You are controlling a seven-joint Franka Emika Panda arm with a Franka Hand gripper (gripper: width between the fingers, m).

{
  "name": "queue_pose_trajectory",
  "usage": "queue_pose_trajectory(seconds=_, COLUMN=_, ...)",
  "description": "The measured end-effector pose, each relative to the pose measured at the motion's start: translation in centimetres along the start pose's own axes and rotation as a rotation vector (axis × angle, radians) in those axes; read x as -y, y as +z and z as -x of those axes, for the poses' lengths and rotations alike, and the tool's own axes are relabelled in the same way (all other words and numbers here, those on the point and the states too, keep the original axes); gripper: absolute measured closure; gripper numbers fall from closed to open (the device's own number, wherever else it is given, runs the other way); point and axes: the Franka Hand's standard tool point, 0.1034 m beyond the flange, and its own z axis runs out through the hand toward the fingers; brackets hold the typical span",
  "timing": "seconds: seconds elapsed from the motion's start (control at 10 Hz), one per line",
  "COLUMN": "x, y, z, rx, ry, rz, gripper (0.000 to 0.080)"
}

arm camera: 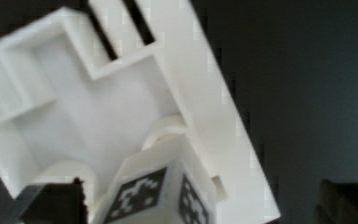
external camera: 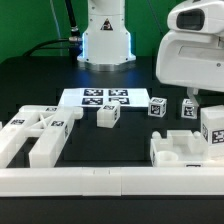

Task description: Assemble chair

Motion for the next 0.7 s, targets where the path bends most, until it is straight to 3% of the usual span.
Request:
queue_pose_trajectory(seconds=0.5, x=-1.6, y=-0.2, z=-0.9, rx=-0.002, ry=-0.056, rz=-0.003, gripper=0.015)
queue_pose_trajectory(seconds=0.7, x=-1.4, y=-0.8, z=-1.8, rx=-0.007, ry=-0.054, rz=-0.007, gripper=0.015)
